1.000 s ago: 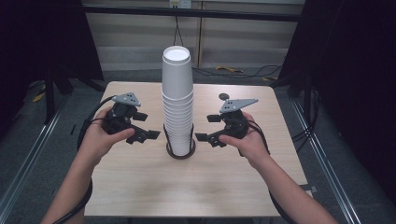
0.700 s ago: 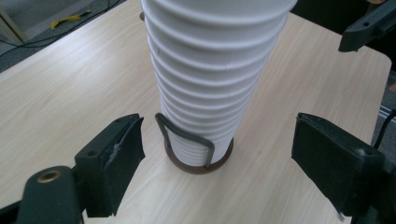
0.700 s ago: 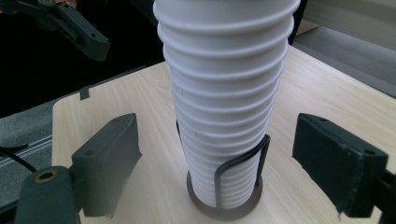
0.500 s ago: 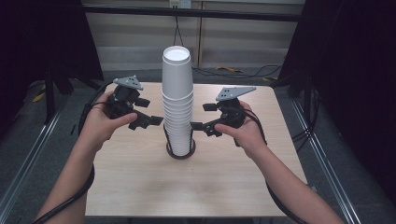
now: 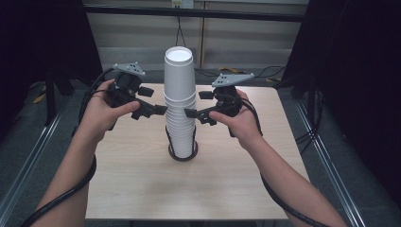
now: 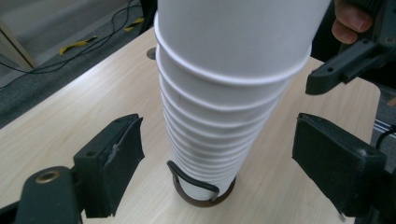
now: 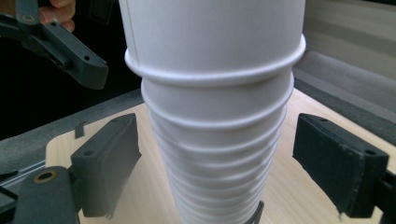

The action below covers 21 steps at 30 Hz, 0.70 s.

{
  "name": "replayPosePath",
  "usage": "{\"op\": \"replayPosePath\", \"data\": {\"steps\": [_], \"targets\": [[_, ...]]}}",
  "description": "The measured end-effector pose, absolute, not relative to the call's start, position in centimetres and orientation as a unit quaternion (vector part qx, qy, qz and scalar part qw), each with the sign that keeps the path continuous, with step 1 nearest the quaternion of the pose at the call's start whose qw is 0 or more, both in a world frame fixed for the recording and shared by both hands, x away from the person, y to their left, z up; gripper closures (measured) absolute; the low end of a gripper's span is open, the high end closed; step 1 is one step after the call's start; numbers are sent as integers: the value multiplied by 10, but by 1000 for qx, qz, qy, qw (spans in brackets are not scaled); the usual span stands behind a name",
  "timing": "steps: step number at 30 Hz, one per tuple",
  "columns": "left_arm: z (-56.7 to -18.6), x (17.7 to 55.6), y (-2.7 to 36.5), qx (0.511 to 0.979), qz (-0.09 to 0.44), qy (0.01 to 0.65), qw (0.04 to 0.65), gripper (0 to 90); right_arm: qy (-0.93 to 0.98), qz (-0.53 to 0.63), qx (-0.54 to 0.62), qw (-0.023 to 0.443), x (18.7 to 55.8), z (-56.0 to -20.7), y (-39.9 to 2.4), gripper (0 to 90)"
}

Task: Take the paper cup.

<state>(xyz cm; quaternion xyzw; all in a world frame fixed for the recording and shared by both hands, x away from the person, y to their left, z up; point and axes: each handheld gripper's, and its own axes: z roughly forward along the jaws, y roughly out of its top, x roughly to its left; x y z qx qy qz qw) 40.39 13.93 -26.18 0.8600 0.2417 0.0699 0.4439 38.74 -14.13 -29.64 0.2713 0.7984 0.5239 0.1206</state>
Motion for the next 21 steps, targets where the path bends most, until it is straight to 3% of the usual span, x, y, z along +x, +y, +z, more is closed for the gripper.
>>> {"op": "replayPosePath", "data": {"steps": [16,21], "targets": [[-249,414,114,857,72,214,464,157,795,531,269,121,395,-297,-134,153],[-251,417,107,858,81,211,462,108,794,533,267,121,397,-298,-133,145]]}}
